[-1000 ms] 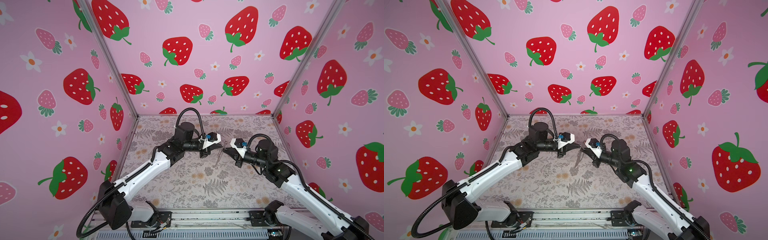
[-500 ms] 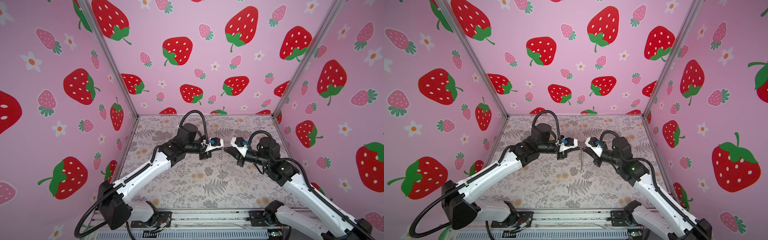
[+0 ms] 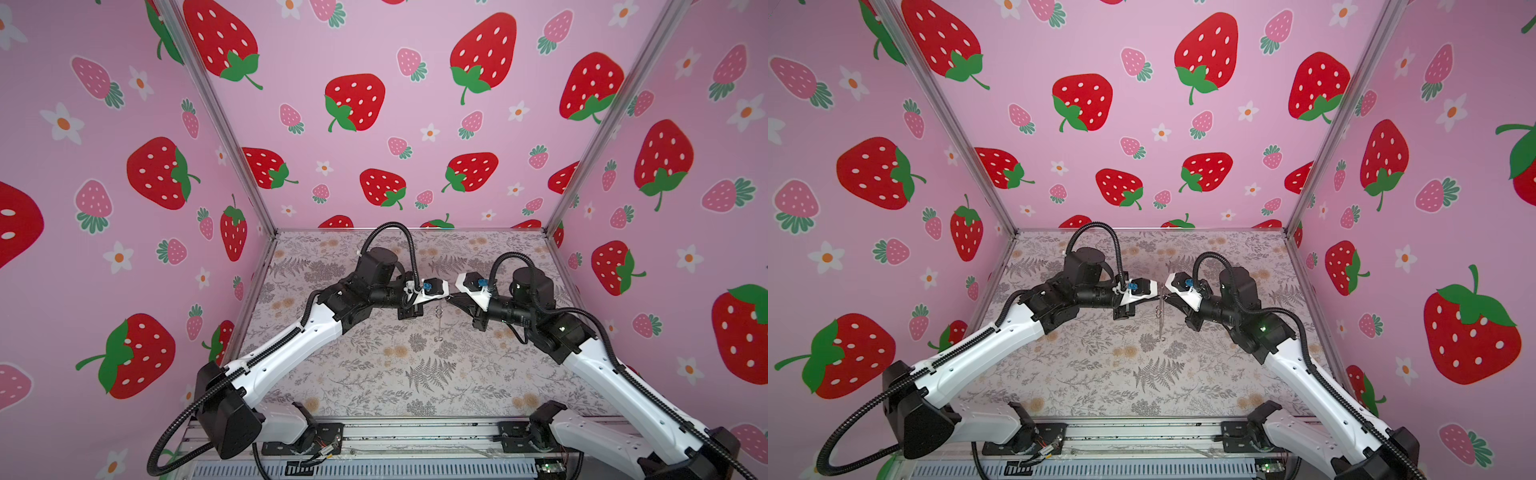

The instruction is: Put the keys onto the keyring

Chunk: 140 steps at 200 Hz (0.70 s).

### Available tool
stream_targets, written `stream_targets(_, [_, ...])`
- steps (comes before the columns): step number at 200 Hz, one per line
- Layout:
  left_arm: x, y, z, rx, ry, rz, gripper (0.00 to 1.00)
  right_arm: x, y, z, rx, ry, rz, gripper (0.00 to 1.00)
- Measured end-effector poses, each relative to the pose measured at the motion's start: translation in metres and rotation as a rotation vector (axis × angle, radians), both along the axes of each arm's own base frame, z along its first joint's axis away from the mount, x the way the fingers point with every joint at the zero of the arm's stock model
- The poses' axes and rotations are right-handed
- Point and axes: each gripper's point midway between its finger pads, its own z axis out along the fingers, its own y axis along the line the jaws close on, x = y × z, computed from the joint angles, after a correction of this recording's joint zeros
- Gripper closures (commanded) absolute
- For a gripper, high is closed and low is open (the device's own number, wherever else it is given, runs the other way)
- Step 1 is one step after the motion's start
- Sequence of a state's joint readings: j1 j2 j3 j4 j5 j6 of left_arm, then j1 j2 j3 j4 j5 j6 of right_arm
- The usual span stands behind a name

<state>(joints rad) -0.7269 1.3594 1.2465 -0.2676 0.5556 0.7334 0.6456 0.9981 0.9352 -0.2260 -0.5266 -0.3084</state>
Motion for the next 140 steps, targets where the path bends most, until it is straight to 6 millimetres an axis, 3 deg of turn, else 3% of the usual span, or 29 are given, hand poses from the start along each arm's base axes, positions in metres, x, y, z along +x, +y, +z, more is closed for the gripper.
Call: stream_targets(140, [0.003,-0.001,-0.003,-0.01,0.026,0.02,1.0,0.013,0.001,-0.004,-0.285,0.0,0.0,1.0])
